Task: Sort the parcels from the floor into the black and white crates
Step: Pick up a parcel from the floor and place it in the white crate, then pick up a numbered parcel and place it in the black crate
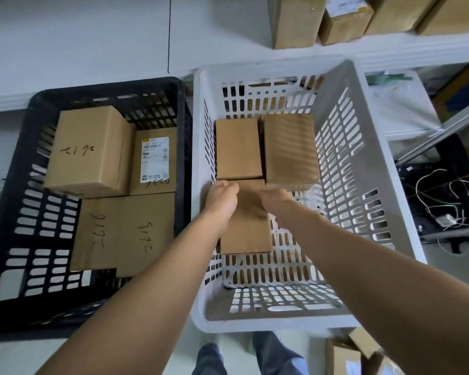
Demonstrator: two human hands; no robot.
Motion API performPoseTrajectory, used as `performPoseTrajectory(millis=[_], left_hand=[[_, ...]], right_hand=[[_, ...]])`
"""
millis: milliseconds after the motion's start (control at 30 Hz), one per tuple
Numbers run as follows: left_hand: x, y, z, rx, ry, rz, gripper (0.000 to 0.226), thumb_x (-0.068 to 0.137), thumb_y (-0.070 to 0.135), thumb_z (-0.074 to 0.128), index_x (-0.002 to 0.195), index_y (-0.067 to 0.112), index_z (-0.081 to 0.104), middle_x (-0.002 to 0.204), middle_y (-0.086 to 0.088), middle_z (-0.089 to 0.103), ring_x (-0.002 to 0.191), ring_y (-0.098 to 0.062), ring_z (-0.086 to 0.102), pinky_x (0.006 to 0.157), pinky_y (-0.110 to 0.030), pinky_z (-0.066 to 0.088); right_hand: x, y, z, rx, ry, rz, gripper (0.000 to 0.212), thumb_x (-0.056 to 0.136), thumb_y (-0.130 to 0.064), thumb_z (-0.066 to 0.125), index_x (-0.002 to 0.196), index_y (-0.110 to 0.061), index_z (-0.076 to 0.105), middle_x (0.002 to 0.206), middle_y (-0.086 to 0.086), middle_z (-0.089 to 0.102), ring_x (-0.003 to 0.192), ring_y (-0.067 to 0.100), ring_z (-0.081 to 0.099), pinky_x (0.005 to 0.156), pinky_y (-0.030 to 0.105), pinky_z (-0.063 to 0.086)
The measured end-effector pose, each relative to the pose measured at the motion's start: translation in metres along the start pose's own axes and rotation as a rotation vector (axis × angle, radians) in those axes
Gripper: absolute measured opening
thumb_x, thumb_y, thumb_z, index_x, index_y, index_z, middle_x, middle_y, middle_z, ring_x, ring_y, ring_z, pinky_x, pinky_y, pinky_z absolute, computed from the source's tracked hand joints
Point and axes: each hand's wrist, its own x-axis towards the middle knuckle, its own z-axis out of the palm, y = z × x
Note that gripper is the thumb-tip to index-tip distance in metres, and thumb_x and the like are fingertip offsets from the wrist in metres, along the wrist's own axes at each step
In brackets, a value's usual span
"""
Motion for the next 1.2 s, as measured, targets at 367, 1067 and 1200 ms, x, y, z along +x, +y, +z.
performPoseTrajectory(millis=[367,1067,1200], left_hand=[[-0.088,0.075,-0.013,-0.135,-0.252,0.433,0.011,0.096,0.035,0.051,0.099,0.029,0.06,0.115,0.003,0.063,0.109,-0.014,0.059,0.101,-0.039,0.044],[-0.398,-0.043,0.139,0.333,-1.315,0.774,0.026,0.097,0.042,0.044,0.098,0.023,0.062,0.105,0.002,0.065,0.104,-0.015,0.06,0.095,-0.035,0.044],[-0.444,-0.099,0.174,0.454,-1.409,0.77,0.029,0.097,0.044,0.044,0.102,0.022,0.063,0.109,0.001,0.066,0.104,-0.014,0.061,0.094,-0.035,0.045]], right_hand=[[-0.112,-0.026,-0.062,0.458,0.253,-0.349,0.038,0.093,-0.047,0.051,0.078,-0.013,0.065,0.081,0.005,0.065,0.076,0.02,0.06,0.076,0.037,0.05],[-0.429,0.268,-0.125,1.076,1.254,-0.241,0.047,0.079,-0.065,0.052,0.083,-0.02,0.067,0.091,-0.004,0.069,0.092,0.014,0.064,0.097,0.039,0.048],[-0.466,0.348,-0.116,1.19,1.336,-0.108,0.045,0.081,-0.064,0.053,0.083,-0.021,0.066,0.092,-0.005,0.068,0.096,0.015,0.064,0.092,0.035,0.049]])
